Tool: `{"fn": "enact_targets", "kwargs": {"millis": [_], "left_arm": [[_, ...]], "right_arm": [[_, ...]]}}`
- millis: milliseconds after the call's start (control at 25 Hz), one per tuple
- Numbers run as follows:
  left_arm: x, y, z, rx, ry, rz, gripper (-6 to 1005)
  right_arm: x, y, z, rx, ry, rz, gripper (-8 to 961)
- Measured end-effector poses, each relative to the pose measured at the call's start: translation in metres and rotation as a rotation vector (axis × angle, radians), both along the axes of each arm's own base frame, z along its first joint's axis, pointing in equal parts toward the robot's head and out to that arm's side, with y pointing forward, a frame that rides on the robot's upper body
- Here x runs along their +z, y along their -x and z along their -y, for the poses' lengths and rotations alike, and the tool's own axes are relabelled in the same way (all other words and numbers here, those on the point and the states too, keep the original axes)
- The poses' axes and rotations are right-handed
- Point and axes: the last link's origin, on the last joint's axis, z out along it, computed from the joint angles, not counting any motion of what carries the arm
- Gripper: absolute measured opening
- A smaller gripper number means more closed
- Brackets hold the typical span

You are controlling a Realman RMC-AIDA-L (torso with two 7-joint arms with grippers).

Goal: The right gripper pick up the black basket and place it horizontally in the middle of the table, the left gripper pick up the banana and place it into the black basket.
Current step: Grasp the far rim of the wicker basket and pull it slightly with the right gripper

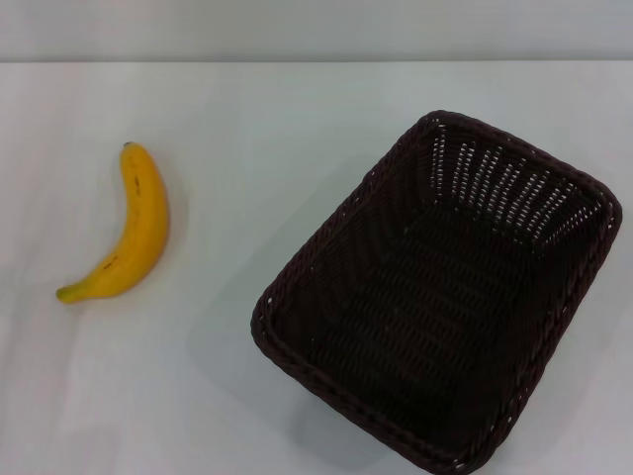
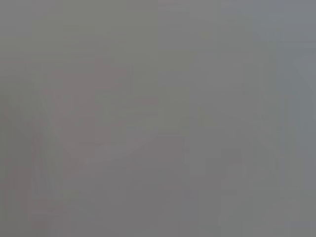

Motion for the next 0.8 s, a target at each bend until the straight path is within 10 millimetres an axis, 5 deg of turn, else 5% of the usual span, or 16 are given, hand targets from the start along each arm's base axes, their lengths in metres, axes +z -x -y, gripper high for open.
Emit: {"fn": "enact_targets", "kwargs": {"millis": [480, 800], "left_arm": [[0.001, -0.002, 0.001, -0.015, -0.007, 0.001, 884], [-0.001, -0.002, 0.002, -0.032, 0.005, 0.048, 882]], "right_arm": [[0.007, 0.005, 0.001, 0.051, -0.008, -0.002, 662], [0.033, 0.038, -0.03, 0.263, 0.149, -0.041, 663]]}}
